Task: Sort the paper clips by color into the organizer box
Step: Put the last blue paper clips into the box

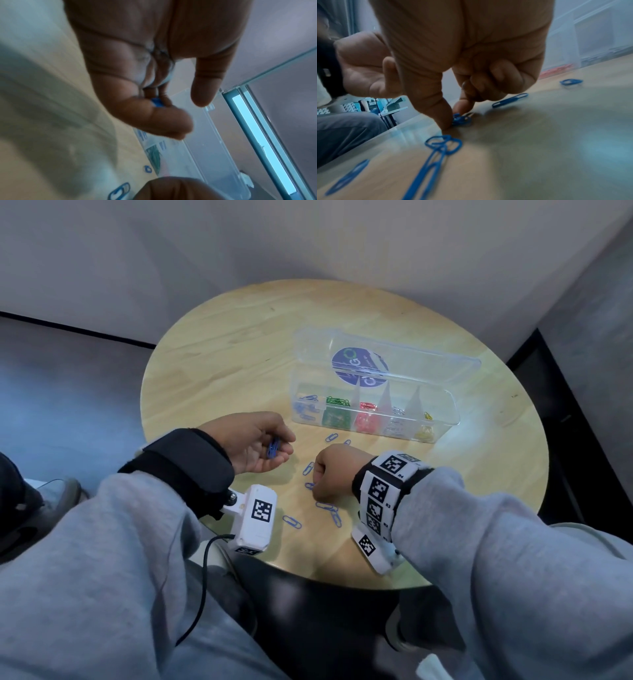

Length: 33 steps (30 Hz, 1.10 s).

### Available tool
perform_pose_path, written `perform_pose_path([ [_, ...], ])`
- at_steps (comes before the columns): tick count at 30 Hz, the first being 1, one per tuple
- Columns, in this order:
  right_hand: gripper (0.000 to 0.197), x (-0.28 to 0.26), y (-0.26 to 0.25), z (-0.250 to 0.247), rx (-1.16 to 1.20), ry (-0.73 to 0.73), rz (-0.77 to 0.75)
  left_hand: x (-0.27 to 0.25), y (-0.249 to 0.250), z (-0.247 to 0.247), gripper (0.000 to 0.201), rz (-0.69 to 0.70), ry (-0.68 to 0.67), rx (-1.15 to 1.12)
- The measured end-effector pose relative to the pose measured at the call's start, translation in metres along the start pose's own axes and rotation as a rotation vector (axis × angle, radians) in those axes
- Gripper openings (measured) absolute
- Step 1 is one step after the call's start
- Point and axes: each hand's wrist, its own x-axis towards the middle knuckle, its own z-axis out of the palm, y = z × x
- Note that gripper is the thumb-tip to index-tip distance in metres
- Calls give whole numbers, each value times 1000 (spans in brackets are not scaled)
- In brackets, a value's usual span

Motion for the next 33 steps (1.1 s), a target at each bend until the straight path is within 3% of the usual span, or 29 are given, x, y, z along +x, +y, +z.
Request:
perform_pose_path([
  [3, 5, 1, 6, 1, 39, -9, 5, 3, -2, 9, 17, 0, 72, 305],
  [8, 9, 0, 16, 0, 118, -22, 16, -2, -11, 24, 14, 103, 40, 1271],
  [11, 8, -2, 26, -6, 240, -26, 47, -5, -19, 34, 11, 70, -21, 1474],
  [13, 11, -3, 36, -9, 363, -32, 62, -3, -24, 36, 13, 52, -94, 1524],
  [16, 22, -7, 51, -8, 756, -72, 94, 2, -29, 36, 20, 67, -165, 1554],
  [21, 31, -17, 69, -5, 1149, -108, 136, 7, -33, 39, 13, 107, -140, 1605],
  [25, 25, -21, 78, 0, 1396, -87, 132, 11, -33, 40, 11, 113, -158, 1596],
  [29, 23, -25, 81, 0, 1515, -62, 163, 15, -33, 40, 14, 143, -164, 1576],
  [33, 31, -26, 78, -1, 1471, -83, 161, 17, -33, 42, 15, 188, -104, 1572],
])
